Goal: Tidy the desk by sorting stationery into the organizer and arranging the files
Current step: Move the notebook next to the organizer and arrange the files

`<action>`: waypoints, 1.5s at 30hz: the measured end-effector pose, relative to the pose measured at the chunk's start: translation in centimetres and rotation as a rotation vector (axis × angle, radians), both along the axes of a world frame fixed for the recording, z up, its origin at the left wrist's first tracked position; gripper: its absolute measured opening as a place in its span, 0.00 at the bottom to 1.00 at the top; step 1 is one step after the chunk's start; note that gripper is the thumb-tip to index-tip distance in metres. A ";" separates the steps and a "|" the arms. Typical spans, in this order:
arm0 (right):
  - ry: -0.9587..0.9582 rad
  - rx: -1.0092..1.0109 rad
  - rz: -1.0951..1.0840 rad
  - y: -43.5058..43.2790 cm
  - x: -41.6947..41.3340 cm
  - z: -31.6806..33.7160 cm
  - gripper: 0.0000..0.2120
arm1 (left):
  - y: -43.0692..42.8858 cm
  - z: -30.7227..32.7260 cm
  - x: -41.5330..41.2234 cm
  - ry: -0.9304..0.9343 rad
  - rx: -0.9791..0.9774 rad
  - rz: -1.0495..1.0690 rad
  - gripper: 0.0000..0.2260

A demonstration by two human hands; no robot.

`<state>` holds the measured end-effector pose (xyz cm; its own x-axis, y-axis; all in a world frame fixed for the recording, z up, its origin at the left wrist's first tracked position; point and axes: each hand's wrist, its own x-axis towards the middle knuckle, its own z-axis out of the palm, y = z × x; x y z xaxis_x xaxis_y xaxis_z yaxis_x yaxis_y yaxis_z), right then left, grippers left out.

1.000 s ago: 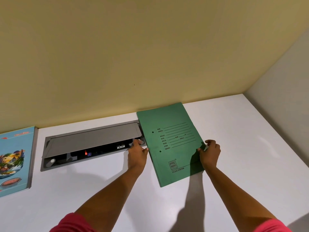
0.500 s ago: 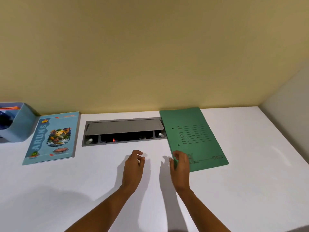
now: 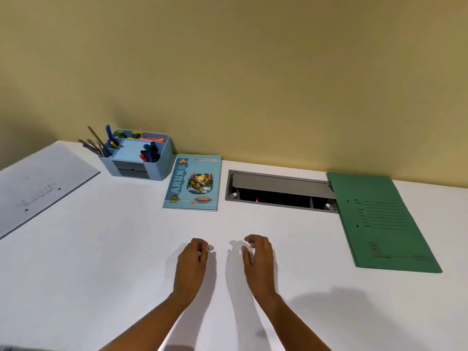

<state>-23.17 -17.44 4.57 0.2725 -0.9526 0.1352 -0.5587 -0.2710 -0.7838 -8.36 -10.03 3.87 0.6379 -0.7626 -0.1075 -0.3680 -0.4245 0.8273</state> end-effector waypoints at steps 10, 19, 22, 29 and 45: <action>0.016 0.041 0.235 5.0 16.7 -1.6 0.11 | 9.0 -0.9 16.7 -0.008 0.000 0.212 0.08; 0.364 0.096 0.692 6.0 25.6 -5.2 0.26 | 11.9 -2.1 32.2 -0.312 0.213 0.360 0.14; 0.382 0.052 0.731 4.9 26.9 -5.8 0.26 | 11.2 -2.4 36.3 -0.403 0.264 0.432 0.13; 0.355 -0.047 0.788 2.3 28.9 -6.5 0.32 | 8.0 -3.1 43.0 -0.392 0.374 0.370 0.08; 0.370 -0.064 0.822 1.2 30.1 -6.8 0.27 | 6.2 -2.4 48.8 -0.449 0.758 0.115 0.25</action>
